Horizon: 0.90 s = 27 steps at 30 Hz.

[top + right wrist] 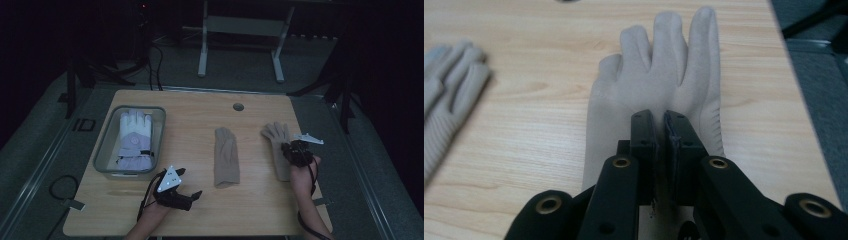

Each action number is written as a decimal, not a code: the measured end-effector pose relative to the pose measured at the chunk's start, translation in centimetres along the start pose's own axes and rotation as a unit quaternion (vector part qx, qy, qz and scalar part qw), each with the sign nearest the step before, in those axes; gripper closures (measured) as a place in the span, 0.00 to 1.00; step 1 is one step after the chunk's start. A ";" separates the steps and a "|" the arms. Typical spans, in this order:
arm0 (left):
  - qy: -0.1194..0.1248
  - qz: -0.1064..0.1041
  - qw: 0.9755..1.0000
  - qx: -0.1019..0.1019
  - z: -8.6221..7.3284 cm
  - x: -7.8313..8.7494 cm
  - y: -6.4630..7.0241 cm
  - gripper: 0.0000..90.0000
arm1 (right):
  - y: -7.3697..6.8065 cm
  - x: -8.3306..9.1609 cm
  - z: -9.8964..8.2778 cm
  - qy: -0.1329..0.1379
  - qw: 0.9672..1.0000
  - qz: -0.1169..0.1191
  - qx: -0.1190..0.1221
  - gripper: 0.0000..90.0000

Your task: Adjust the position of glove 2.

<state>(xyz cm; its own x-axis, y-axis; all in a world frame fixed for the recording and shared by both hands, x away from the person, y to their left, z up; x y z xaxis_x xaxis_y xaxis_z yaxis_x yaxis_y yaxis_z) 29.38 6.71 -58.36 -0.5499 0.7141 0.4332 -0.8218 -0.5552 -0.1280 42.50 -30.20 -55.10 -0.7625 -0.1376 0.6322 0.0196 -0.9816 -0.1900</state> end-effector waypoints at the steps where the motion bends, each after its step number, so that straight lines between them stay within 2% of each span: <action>1: -0.001 0.000 1.000 0.000 0.0 0.0 0.0 0.04 | 0.0 0.3 -0.3 -0.005 1.000 -0.009 -0.001 0.93; 5: -0.001 0.000 1.000 0.001 0.0 0.0 0.0 0.04 | 0.4 0.7 -1.3 -0.012 0.999 -0.027 -0.023 0.93; 7: 0.000 0.000 1.000 0.001 0.0 0.0 0.0 0.04 | 0.7 0.5 -1.9 -0.021 0.999 -0.035 -0.023 0.93; 13: -0.001 -0.001 1.000 0.001 -0.1 0.0 0.0 0.04 | 1.3 -0.7 -3.4 -0.042 0.998 -0.034 -0.032 0.91; 18: -0.004 -0.004 1.000 -0.003 -0.2 -0.1 0.1 0.04 | 1.4 -1.2 -3.8 -0.046 0.998 -0.033 -0.022 0.81; 21: -0.006 -0.005 1.000 -0.005 -0.2 -0.1 0.1 0.04 | 1.3 -1.3 -4.0 -0.041 0.999 -0.031 -0.002 0.77; 27: -0.004 -0.005 1.000 -0.005 -0.1 -0.1 0.1 0.04 | 1.4 -0.8 -3.7 -0.042 0.999 -0.020 -0.011 0.75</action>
<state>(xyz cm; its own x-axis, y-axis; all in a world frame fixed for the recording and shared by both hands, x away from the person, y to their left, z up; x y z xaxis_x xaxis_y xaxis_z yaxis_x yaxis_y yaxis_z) 29.31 6.61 -58.56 -0.5408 0.7160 0.4414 -0.8287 -0.5435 -0.1335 40.78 -30.99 -58.69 -0.7059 -0.1097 0.6997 -0.0251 -0.9834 -0.1795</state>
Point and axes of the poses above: each handheld gripper's, and its own axes: x roughly backward along the jaws, z roughly out of its top, y roughly to its right, the point moved 6 cm from there along -x, roughly forward along the jaws, and after that the axes turned 12 degrees about -x, right-handed, at the moved point
